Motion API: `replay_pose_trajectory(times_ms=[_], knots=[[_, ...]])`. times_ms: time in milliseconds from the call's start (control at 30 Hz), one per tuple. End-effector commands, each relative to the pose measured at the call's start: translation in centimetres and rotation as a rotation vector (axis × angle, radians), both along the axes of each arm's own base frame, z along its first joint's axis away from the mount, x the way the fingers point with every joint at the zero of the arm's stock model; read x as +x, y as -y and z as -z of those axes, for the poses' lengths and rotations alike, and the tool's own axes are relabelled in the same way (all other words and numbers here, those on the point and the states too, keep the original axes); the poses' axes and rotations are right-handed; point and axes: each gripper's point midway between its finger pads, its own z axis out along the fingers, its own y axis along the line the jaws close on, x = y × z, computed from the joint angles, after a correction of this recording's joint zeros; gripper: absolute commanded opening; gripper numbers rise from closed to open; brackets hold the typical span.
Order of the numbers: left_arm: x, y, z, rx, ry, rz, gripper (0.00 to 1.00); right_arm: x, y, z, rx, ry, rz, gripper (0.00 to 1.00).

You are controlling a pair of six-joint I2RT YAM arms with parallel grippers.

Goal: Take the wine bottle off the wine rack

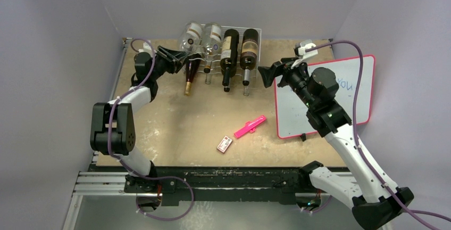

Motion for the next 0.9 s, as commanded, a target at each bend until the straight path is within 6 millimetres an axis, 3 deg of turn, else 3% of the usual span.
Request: replay_pose_trajectory(times_ms=[0,233,500,667,867], knots=[[-5.0,0.1,-16.8,-0.004,0.608,0.044,0.00,-0.3,-0.1,-2.8,0.035,0.073,-0.014,0.98],[-6.8,-0.7,-18.0,0.007,0.604,0.016,0.00,0.2,-0.9,-2.6,0.027,0.070,-0.044,0.98],[-8.8,-0.8,-16.2,0.086,0.489,0.006,0.00,1.0,-4.4,-2.7,0.013,0.058,-0.146,0.99],[-11.0,-1.0,-14.6,0.121,0.428,0.000,0.00,1.5,-8.2,-1.7,-0.011,0.041,-0.212,0.99],[-14.0,-1.3,-12.6,0.135,0.360,-0.022,0.00,0.7,-15.2,0.2,-0.035,0.028,-0.324,0.99]])
